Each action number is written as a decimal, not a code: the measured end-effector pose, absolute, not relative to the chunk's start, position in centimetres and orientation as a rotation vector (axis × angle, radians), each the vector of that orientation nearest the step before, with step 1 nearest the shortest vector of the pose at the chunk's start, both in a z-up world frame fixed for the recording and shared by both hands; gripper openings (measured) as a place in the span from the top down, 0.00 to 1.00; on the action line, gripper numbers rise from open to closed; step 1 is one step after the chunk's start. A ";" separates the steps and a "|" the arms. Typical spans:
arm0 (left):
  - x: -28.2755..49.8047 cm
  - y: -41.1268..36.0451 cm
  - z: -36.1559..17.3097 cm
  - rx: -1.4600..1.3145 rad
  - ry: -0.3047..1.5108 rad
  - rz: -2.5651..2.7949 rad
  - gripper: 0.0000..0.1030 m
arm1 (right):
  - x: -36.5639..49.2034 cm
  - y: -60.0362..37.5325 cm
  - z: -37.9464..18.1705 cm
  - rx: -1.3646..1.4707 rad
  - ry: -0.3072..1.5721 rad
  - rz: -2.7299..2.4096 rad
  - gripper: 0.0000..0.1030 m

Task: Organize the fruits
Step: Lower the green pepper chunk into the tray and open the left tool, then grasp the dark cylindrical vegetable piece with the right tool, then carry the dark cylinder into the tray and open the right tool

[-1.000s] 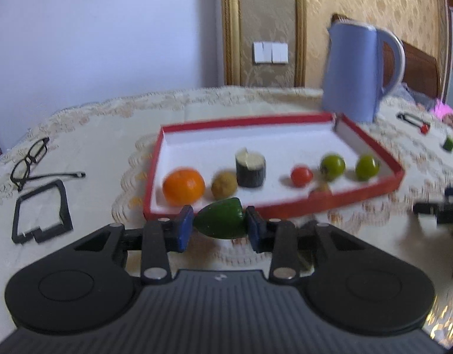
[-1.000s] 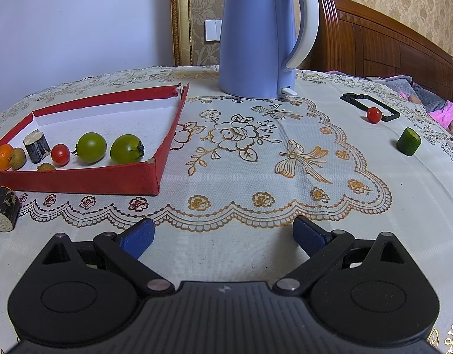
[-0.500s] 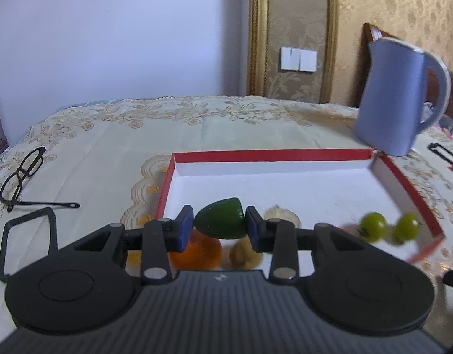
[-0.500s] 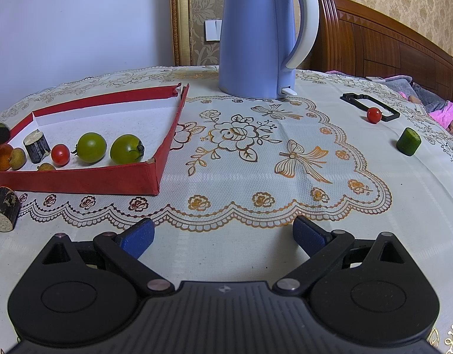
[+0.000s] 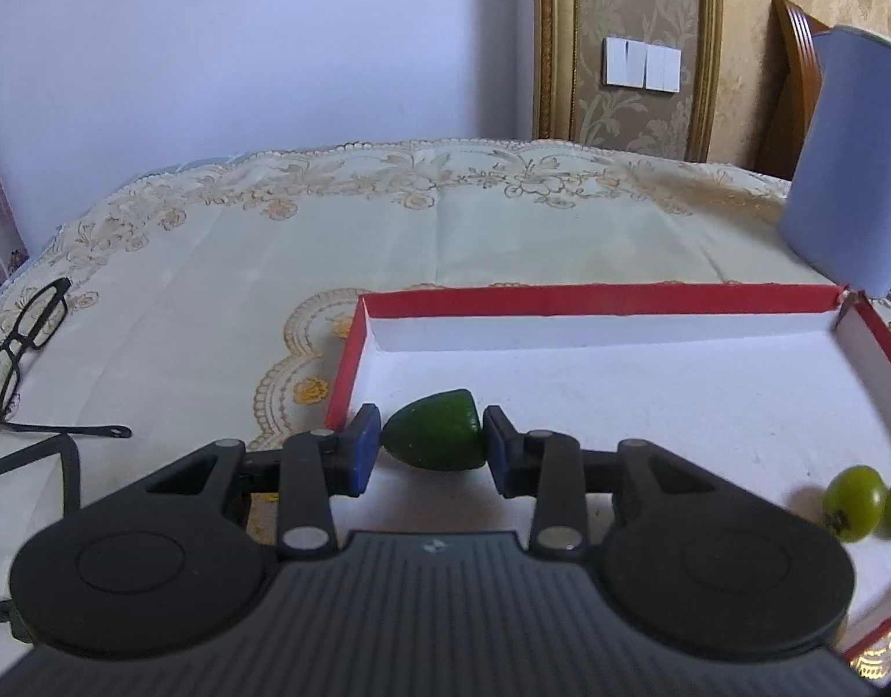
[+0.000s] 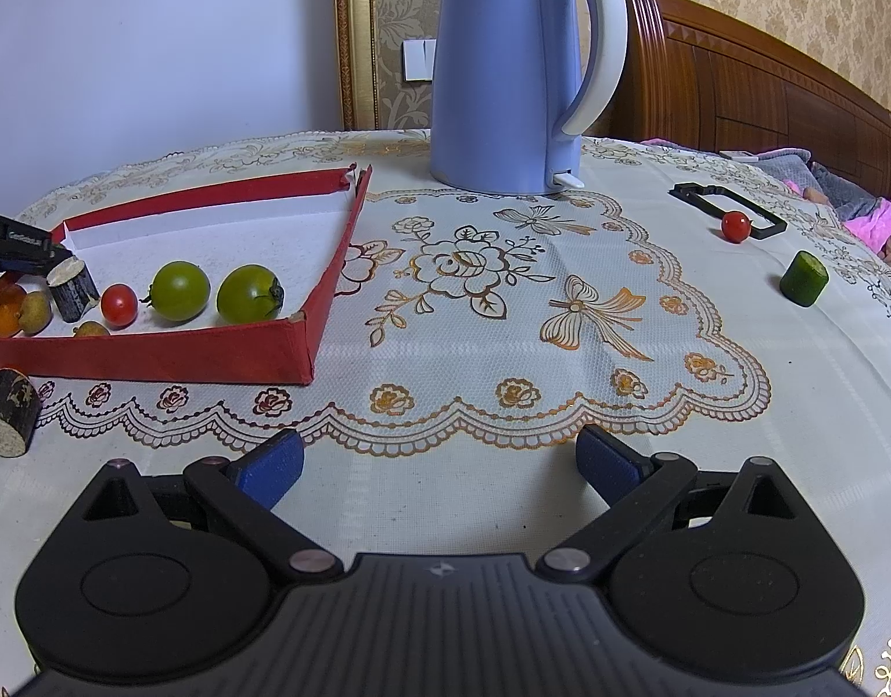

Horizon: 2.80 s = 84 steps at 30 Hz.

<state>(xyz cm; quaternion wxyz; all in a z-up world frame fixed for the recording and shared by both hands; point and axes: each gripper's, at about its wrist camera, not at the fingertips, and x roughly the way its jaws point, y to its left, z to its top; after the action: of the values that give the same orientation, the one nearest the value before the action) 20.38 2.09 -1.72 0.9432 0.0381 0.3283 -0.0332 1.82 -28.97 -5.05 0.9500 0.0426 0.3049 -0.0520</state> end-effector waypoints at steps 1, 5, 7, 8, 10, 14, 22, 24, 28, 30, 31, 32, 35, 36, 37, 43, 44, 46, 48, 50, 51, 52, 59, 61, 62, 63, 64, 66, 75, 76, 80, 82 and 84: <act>20.4 2.0 -1.9 0.083 0.671 -0.068 0.66 | 1.8 -29.0 -5.1 0.086 0.620 -0.106 0.02; 20.4 1.8 -2.0 0.089 0.662 -0.066 0.66 | 1.8 -29.0 -5.0 0.086 0.620 -0.106 0.02; 20.3 1.8 -2.0 0.089 0.662 -0.063 0.66 | 1.8 -28.9 -5.0 0.087 0.620 -0.106 0.02; 20.3 1.7 -2.0 0.089 0.660 -0.063 0.66 | 1.8 -28.9 -5.0 0.085 0.621 -0.106 0.02; 20.3 1.8 -2.1 0.091 0.659 -0.067 0.64 | 1.8 -29.0 -5.0 0.088 0.620 -0.105 0.02; 19.1 1.5 -1.4 0.103 0.636 -0.088 0.30 | 1.8 -29.0 -5.0 0.090 0.619 -0.106 0.02; 14.5 0.2 -0.1 0.217 0.494 -0.008 0.07 | 1.8 -29.0 -5.0 0.093 0.618 -0.105 0.02; 13.7 0.9 0.2 0.177 0.502 0.007 0.07 | 1.8 -29.0 -5.0 0.095 0.618 -0.105 0.02; 11.3 2.4 0.4 0.153 0.499 0.036 0.05 | 1.8 -29.1 -5.0 0.096 0.617 -0.105 0.02; 9.8 3.1 0.3 0.140 0.506 0.035 0.03 | 1.8 -29.1 -5.0 0.096 0.617 -0.105 0.02; 8.9 3.6 0.2 0.123 0.508 0.026 0.02 | 1.8 -29.1 -5.0 0.098 0.617 -0.104 0.02; 8.1 4.2 0.0 0.105 0.510 0.014 0.02 | 1.8 -29.1 -5.0 0.100 0.616 -0.103 0.02; 6.8 5.4 -0.9 0.075 0.532 0.015 0.01 | 1.7 -29.1 -4.9 0.103 0.606 -0.092 0.02; 6.6 5.7 -1.2 0.066 0.542 0.012 0.01 | 1.6 -29.0 -4.9 0.100 0.603 -0.082 0.02; 6.6 6.0 -1.4 0.054 0.553 0.010 0.01 | 1.7 -28.8 -4.9 0.093 0.603 -0.082 0.02; 7.5 7.4 -2.9 -0.024 0.607 0.014 0.01 | 1.5 -28.6 -4.8 0.065 0.597 -0.117 0.02; 7.6 7.6 -3.3 -0.029 0.618 0.016 0.01 | 1.4 -28.5 -4.7 0.058 0.586 -0.120 0.02; 8.0 7.8 -3.7 -0.044 0.647 0.017 0.01 | 0.9 -28.2 -4.6 0.072 0.578 -0.102 0.02; 7.8 8.1 -3.6 -0.067 0.636 0.007 0.00 | 0.3 -27.3 -4.5 0.104 0.577 -0.031 0.02; 8.0 7.9 -3.8 -0.054 0.648 0.016 0.00 | -0.4 -25.8 -4.2 0.108 0.562 0.033 0.02; 8.0 7.7 -3.8 -0.041 0.652 0.019 0.00 | -0.8 -24.6 -3.9 0.097 0.547 0.070 0.03; 8.1 7.6 -3.8 -0.034 0.653 0.016 0.00 | -1.1 -23.6 -3.7 0.081 0.536 0.098 0.03; 8.0 7.8 -3.8 -0.049 0.652 0.006 0.00 | -1.8 -15.5 -2.4 -0.039 0.479 0.252 0.19; 8.1 7.9 -3.8 -0.055 0.650 0.004 0.00 | -0.8 -14.2 -2.5 -0.050 0.510 0.249 0.31; 8.1 7.9 -3.8 -0.054 0.651 0.004 0.00 | -0.1 -13.8 -2.6 -0.039 0.532 0.270 0.31; 8.1 7.9 -3.8 -0.052 0.652 0.005 0.00 | 0.3 -13.6 -2.7 -0.032 0.545 0.285 0.31; 8.1 7.9 -3.8 -0.049 0.653 0.006 0.00 | 0.6 -13.2 -2.8 -0.032 0.553 0.294 0.31; 8.2 7.7 -3.7 -0.042 0.655 0.009 0.00 | 0.9 -12.4 -3.0 -0.063 0.544 0.289 0.31; 8.2 7.5 -3.8 -0.031 0.658 0.014 0.00 | 2.1 -10.7 -4.0 -0.109 0.557 0.290 0.67; 8.2 7.5 -3.8 -0.028 0.659 0.015 0.00 | 2.1 -10.8 -4.0 -0.107 0.557 0.287 0.68; 8.2 7.5 -3.8 -0.029 0.659 0.015 0.00 | 1.6 -11.2 -3.9 -0.091 0.548 0.286 0.69; 8.2 7.5 -3.8 -0.029 0.659 0.015 0.00 | 1.1 -11.5 -3.8 -0.090 0.534 0.283 0.69; 8.2 7.5 -3.8 -0.027 0.660 0.015 0.00 | 0.4 -12.0 -3.5 -0.095 0.510 0.275 0.69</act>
<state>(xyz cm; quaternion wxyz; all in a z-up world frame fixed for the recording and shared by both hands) 8.19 7.51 -3.83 0.9460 -0.0135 0.3238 0.0073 0.37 -11.98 -3.51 0.9572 -0.0470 0.2513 0.1357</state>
